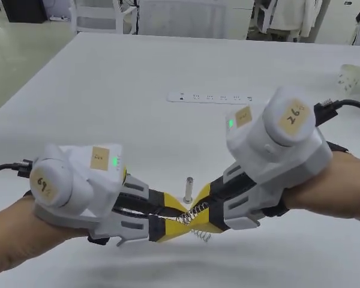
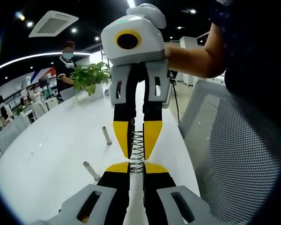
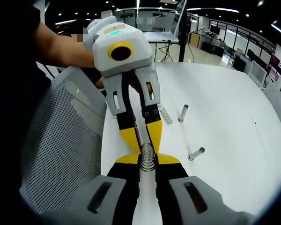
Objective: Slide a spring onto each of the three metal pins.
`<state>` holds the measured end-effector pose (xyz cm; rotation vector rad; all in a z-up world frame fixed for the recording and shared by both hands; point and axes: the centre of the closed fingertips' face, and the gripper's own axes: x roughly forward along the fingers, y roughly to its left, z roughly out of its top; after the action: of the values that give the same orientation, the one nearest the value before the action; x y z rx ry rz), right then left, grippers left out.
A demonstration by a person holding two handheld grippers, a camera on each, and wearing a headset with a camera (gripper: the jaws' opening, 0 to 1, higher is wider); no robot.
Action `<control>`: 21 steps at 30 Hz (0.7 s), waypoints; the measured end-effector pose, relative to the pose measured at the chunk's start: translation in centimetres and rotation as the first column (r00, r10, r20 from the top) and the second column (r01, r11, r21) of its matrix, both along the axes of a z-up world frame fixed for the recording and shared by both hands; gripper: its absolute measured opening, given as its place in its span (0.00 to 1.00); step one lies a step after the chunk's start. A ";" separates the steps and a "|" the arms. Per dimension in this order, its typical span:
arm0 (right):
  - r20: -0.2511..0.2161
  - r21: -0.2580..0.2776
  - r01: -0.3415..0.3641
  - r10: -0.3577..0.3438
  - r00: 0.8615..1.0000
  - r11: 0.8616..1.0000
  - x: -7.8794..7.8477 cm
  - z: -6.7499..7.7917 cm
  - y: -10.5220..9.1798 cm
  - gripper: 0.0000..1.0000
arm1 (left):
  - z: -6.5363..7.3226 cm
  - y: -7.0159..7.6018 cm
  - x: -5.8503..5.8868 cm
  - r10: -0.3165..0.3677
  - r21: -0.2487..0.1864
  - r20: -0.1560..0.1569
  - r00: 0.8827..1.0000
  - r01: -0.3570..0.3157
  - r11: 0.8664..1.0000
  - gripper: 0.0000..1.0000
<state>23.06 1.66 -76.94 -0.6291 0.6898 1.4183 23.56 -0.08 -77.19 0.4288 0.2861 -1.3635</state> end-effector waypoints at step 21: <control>0.027 -0.073 -0.016 0.018 0.999 0.997 0.0 -0.3 0.0 0.09 | -0.4 -0.1 0.1 0.018 0.015 -0.024 1.000 -0.018 1.000 0.03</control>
<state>23.07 1.64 -77.19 -0.7115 0.7182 1.4032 23.66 -0.16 -77.62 0.4214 0.3192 -1.3505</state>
